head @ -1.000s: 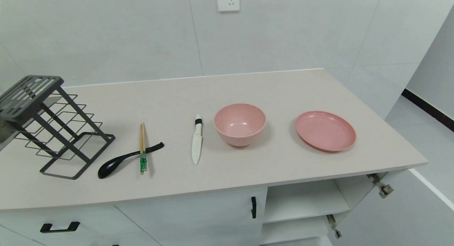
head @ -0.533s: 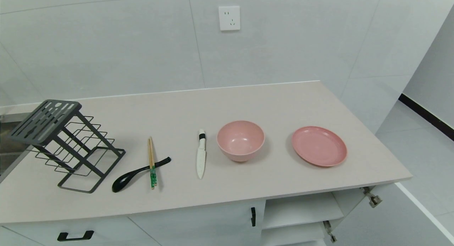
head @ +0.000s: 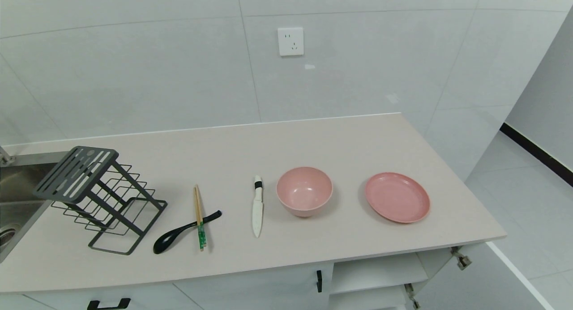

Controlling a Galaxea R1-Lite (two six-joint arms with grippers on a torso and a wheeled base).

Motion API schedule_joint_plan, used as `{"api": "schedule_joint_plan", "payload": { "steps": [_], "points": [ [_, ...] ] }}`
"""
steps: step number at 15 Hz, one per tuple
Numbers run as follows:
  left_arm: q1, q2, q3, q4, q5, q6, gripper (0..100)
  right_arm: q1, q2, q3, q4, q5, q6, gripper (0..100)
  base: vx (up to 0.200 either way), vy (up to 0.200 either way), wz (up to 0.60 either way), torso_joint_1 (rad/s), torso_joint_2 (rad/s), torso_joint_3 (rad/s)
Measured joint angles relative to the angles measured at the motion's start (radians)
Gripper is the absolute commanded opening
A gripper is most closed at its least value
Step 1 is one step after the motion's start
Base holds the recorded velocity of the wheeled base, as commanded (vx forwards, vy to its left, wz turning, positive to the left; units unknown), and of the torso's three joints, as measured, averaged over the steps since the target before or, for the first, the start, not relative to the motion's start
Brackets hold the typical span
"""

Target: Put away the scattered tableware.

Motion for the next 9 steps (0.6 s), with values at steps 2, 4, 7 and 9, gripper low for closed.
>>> {"api": "schedule_joint_plan", "payload": {
  "steps": [2,4,7,9],
  "points": [
    [0.000,0.000,0.000,0.000,0.000,0.000,100,0.000,0.000,0.000,0.000,0.000,0.000,100,0.000,0.000,0.00,0.000,0.00,0.000],
    [0.000,0.000,0.000,0.000,0.000,0.000,100,0.000,0.000,0.000,0.000,0.000,0.000,100,0.000,0.000,0.00,0.000,0.00,0.000],
    [0.000,0.000,0.000,0.000,0.000,0.000,100,0.000,0.000,0.000,0.000,0.000,-0.001,100,0.000,0.000,0.00,0.000,0.00,0.000],
    [0.000,0.000,0.000,0.000,0.000,0.000,100,0.000,0.000,0.000,0.000,0.000,-0.001,100,0.000,0.000,0.00,0.000,0.00,0.000]
  ]
}}
